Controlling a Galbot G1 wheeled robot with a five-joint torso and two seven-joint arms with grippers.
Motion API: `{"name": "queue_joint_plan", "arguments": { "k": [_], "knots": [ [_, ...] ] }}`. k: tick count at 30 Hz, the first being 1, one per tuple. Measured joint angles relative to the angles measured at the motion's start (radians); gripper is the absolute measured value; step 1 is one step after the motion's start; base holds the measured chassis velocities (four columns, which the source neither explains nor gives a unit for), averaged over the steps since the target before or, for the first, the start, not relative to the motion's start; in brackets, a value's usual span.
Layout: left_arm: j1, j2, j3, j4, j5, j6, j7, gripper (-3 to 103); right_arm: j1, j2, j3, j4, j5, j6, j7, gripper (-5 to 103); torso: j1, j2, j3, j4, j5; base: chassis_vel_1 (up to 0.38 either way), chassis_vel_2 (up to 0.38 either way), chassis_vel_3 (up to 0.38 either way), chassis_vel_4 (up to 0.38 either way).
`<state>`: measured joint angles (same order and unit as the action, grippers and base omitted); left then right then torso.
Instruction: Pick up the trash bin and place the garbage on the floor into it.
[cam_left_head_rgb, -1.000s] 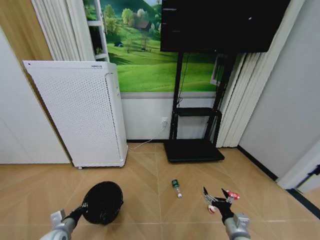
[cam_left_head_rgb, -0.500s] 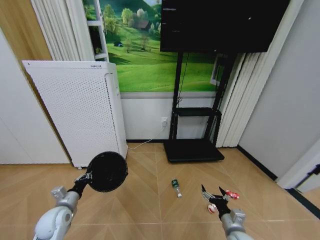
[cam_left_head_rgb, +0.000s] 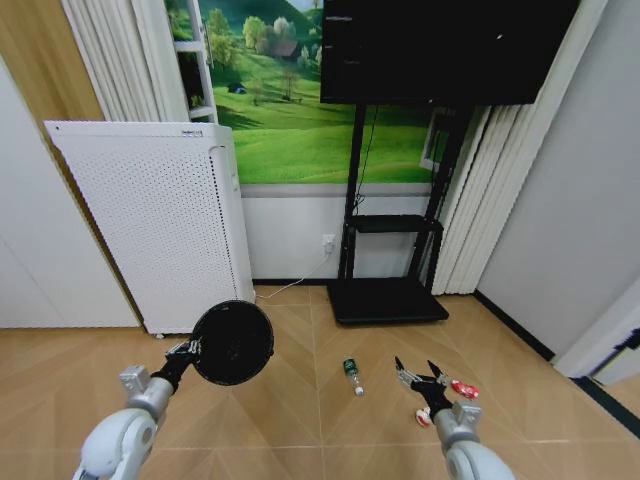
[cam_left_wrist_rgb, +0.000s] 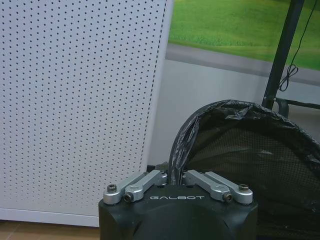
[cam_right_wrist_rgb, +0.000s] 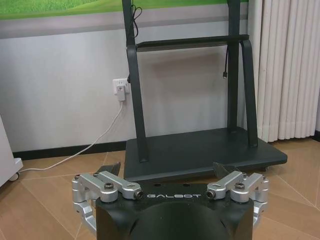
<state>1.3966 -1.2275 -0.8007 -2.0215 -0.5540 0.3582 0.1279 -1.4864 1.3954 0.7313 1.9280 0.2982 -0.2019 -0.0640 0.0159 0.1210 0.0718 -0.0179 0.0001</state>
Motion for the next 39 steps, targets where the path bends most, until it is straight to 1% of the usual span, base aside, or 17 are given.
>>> {"name": "queue_joint_plan", "arguments": {
  "k": [6,9,15,28,36,39],
  "knots": [
    [0.009,-0.003,-0.003,-0.002,0.003,0.001,0.004,4,0.010,-0.009,0.003,-0.008,-0.008,-0.005,-0.028,100,0.000,0.000,0.000,0.0000,0.0000,0.000,0.000,0.000,0.000],
    [0.015,-0.017,-0.001,-0.018,-0.001,0.010,0.005,4,0.011,-0.015,0.011,-0.015,-0.040,-0.004,-0.083,100,0.000,0.000,0.000,0.0000,0.0000,0.000,0.000,0.000,0.000],
    [0.023,-0.026,0.003,-0.027,-0.001,0.016,0.005,4,0.012,-0.019,0.010,-0.019,-0.043,0.000,-0.090,100,0.000,0.000,0.000,-0.0002,0.0000,-0.026,0.018,0.027,-0.021],
    [0.036,-0.035,-0.004,-0.034,0.002,0.018,0.003,4,0.017,-0.024,0.003,-0.026,-0.040,0.000,-0.089,100,0.000,0.000,0.000,0.0000,-0.0001,-0.107,0.082,0.113,-0.092],
    [0.036,-0.034,-0.003,-0.036,0.003,0.018,0.003,4,0.012,-0.024,0.002,-0.026,-0.041,0.002,-0.089,100,0.000,0.000,0.000,0.0002,-0.0001,-0.097,-0.075,0.088,0.059],
    [0.035,-0.035,-0.001,-0.036,0.003,0.018,0.003,4,0.011,-0.024,0.002,-0.024,-0.043,0.002,-0.089,100,0.000,0.000,0.000,-0.0001,-0.0002,-0.148,-0.168,0.146,0.149]
  ]
}}
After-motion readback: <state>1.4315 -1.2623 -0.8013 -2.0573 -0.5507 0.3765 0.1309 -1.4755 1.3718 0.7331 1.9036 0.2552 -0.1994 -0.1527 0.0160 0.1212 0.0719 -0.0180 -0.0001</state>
